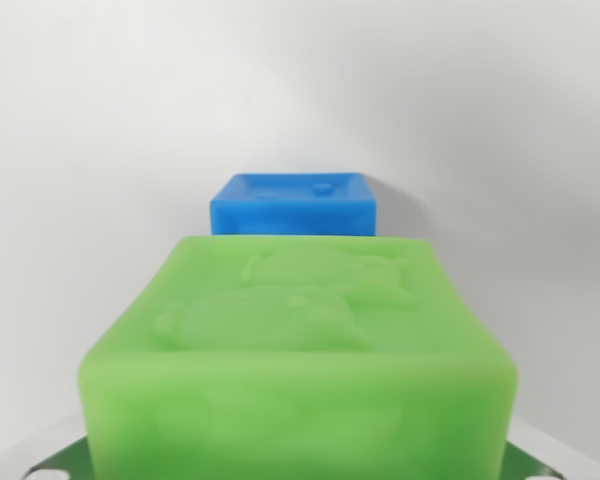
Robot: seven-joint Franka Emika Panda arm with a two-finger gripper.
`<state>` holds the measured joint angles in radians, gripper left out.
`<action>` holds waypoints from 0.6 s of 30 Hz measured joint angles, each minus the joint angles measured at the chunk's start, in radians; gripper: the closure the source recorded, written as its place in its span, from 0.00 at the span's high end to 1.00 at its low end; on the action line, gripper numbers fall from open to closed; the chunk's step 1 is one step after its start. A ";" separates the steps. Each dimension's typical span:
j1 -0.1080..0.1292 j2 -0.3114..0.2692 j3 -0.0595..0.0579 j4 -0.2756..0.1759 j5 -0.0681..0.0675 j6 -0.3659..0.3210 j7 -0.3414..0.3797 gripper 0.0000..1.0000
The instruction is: Stack cube
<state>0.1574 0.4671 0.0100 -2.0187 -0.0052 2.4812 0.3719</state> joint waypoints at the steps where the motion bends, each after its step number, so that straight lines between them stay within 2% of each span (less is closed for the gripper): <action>1: 0.000 0.005 0.000 0.000 0.000 0.004 0.000 0.00; 18: 0.000 0.064 0.000 0.002 0.000 0.060 0.000 0.00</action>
<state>0.1574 0.5309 0.0100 -2.0166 -0.0052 2.5411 0.3719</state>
